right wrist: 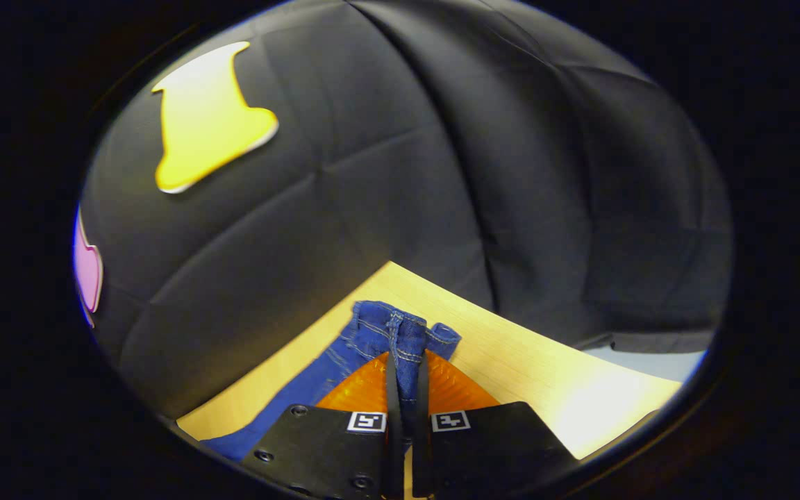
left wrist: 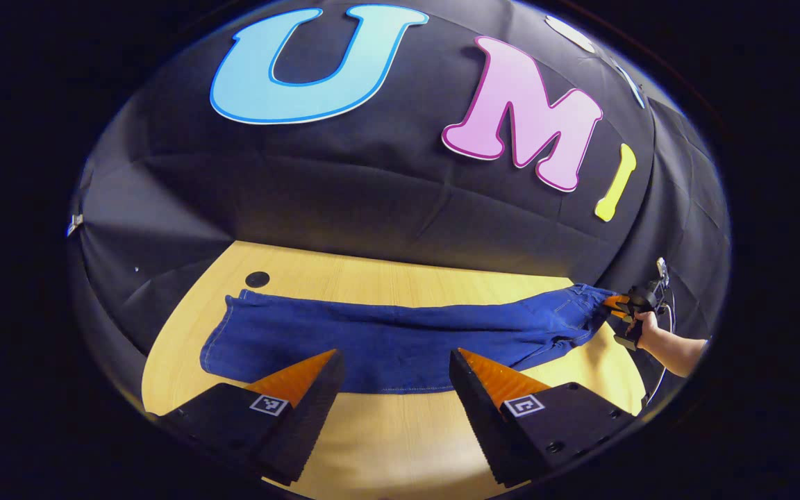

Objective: Grasp the waist and the cuffs of the jeans and fold them to make the two legs overlap; first hold the waist and fold one-third of the jeans toward the cuffs, then hold the cuffs and fold the remaining one-third in the same direction to finish folding.

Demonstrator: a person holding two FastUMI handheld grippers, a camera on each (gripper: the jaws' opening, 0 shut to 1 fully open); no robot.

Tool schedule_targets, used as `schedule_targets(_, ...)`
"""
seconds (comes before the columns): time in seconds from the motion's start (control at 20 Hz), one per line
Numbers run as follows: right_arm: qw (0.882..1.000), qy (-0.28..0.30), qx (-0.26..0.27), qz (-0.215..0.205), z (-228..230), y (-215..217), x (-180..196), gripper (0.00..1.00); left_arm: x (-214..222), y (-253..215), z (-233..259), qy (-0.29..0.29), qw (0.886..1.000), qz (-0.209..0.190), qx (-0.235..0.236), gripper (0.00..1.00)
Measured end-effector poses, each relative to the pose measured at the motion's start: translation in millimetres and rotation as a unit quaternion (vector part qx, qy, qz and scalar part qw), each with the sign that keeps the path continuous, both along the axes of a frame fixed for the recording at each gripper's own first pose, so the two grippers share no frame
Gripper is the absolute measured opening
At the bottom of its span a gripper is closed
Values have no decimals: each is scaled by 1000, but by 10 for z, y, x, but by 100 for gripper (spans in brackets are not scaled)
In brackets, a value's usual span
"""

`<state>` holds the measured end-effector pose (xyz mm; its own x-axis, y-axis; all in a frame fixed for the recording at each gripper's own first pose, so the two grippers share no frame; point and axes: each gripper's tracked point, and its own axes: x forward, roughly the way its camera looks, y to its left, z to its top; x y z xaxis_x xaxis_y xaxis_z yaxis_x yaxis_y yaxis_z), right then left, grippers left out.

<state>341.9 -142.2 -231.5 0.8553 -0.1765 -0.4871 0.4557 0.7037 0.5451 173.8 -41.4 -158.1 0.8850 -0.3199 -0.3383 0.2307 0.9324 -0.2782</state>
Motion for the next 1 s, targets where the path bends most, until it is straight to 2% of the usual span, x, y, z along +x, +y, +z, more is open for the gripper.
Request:
schedule_targets(0.25, 994, -81, -47, 64, 522, 104, -321, 8, -273, -52, -54, -5, 1000, -17, 11, 96)
schedule_targets(0.45, 982, -129, -77, 113, 623, 279, -467, 8, -453, -79, -50, -11, 1000, -27, 4, 96)
schedule_targets(0.6, 971, -163, -80, 158, 574, 356, -555, 8, -540, -30, -101, -10, 1000, -22, -6, 96)
schedule_targets(0.75, 956, -182, -93, 208, 488, 398, -492, 8, -628, 64, -172, -11, 1000, -12, -17, 96)
schedule_targets(0.9, 942, -180, -81, 270, 232, 477, -402, 8, -648, 193, -295, -9, 999, 10, -33, 96)
schedule_targets(1.0, 929, -173, -85, 317, 25, 529, -403, 8, -624, 284, -402, -5, 998, 26, -52, 96)
